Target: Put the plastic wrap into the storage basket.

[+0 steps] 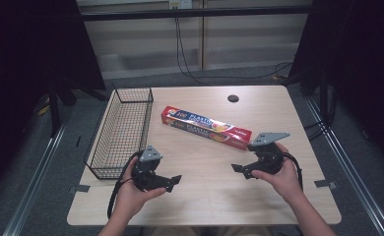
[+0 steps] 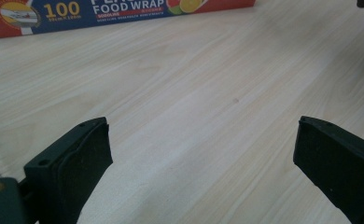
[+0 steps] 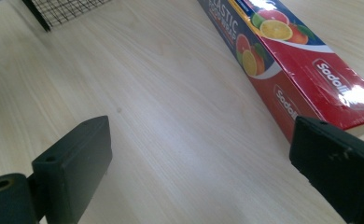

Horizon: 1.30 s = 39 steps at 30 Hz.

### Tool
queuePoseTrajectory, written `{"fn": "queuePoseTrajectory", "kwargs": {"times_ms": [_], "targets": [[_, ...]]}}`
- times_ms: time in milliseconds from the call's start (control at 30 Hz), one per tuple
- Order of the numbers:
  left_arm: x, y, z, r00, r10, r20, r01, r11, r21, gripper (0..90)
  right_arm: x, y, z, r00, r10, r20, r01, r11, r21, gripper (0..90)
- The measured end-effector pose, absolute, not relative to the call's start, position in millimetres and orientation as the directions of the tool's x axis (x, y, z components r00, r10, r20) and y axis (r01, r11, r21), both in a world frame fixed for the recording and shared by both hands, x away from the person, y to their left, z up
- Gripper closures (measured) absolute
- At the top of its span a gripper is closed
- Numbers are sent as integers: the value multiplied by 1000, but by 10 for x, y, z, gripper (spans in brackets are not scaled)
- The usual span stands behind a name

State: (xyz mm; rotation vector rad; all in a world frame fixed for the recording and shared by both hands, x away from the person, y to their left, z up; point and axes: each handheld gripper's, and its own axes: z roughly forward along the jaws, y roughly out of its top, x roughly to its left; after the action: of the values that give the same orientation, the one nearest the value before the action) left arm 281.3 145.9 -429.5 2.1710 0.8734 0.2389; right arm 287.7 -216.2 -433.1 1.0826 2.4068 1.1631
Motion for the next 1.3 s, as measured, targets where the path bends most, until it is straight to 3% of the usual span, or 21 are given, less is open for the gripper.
{"fn": "queuePoseTrajectory", "kwargs": {"times_ms": [267,1300], "targets": [[2796,1395,-4333,758,641,-124,518,-475,712,41,2913,-2156,-4339,-696,713,80,518,422,745,58],[2820,1386,-4331,772,618,-149,523,-483,702,46,3784,-1832,-4205,-734,679,-21,511,572,642,60]]}}
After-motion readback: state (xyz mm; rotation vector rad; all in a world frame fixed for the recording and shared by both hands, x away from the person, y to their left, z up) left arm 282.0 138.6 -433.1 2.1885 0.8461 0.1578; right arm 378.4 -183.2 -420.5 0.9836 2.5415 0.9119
